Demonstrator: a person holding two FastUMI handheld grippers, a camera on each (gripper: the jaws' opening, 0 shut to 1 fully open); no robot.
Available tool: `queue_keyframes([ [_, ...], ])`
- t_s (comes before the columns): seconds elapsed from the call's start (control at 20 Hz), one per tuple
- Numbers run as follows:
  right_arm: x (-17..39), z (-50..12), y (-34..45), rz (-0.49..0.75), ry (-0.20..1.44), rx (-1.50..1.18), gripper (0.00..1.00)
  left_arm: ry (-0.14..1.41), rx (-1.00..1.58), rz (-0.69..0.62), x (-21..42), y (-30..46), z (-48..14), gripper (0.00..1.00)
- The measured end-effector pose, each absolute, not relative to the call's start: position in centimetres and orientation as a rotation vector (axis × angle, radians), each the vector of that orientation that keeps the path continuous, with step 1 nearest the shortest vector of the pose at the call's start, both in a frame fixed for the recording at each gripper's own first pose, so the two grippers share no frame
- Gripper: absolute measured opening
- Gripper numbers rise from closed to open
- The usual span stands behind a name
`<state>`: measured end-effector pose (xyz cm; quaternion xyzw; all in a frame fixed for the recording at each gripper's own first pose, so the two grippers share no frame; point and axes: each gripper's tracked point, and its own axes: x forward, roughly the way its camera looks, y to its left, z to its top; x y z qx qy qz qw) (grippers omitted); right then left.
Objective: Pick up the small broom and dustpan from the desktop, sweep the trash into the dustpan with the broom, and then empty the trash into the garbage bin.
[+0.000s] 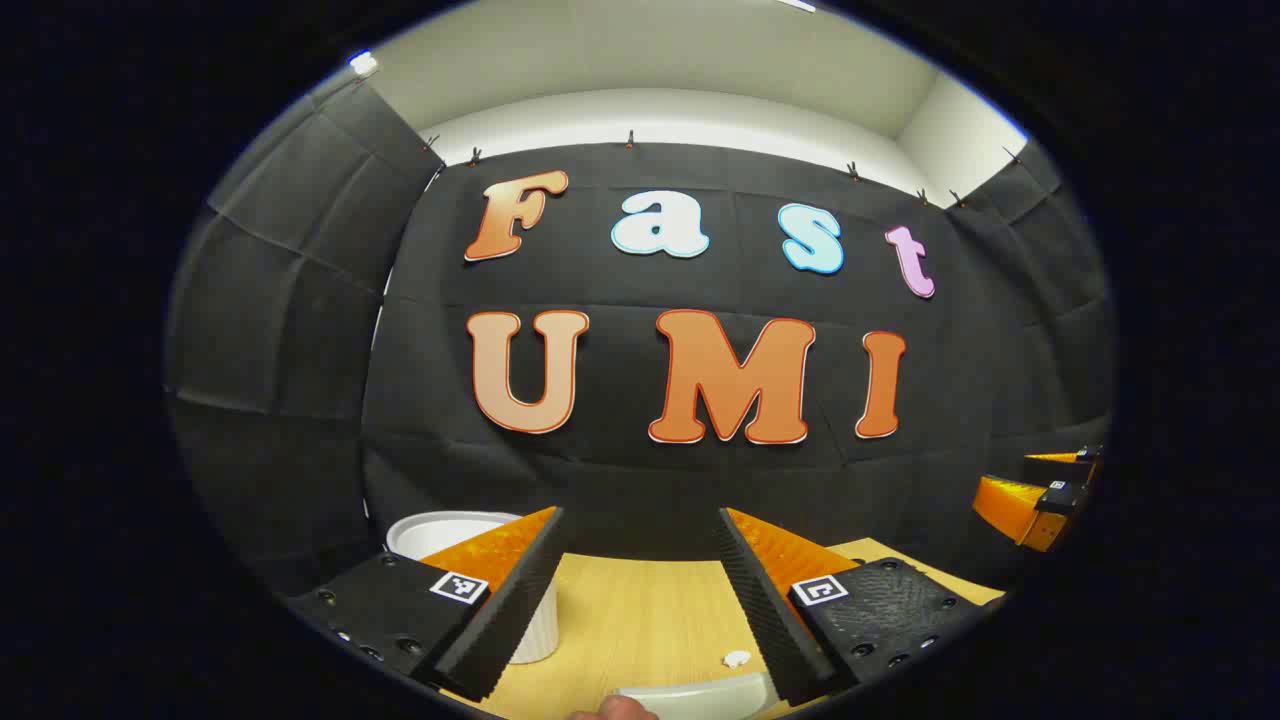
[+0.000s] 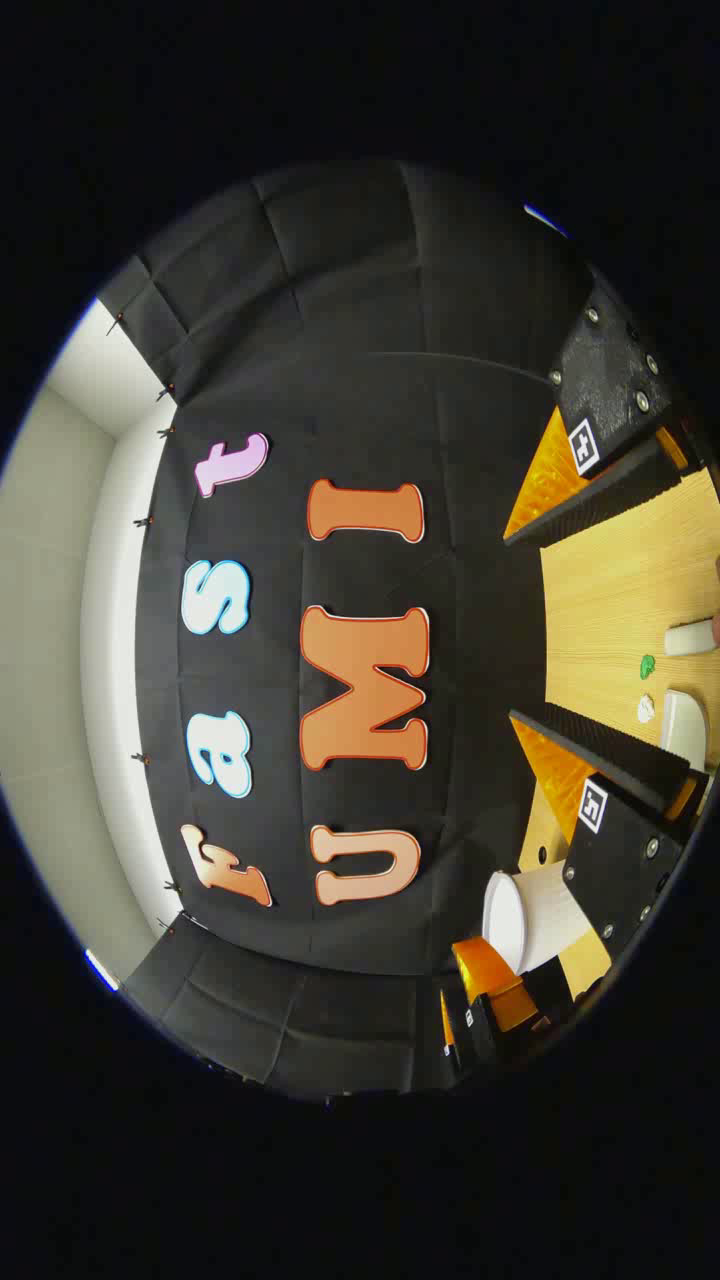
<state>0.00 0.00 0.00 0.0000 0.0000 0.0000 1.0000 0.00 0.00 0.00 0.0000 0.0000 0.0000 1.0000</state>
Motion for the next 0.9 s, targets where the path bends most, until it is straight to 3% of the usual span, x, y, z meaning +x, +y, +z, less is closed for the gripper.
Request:
queue_keyframes([
  [0.9,0.7,-1.8,-0.7,0.009,0.049,-0.029,0.94,0.038,-0.015,0.018,-0.4,-1.0,-1.9,0.94],
])
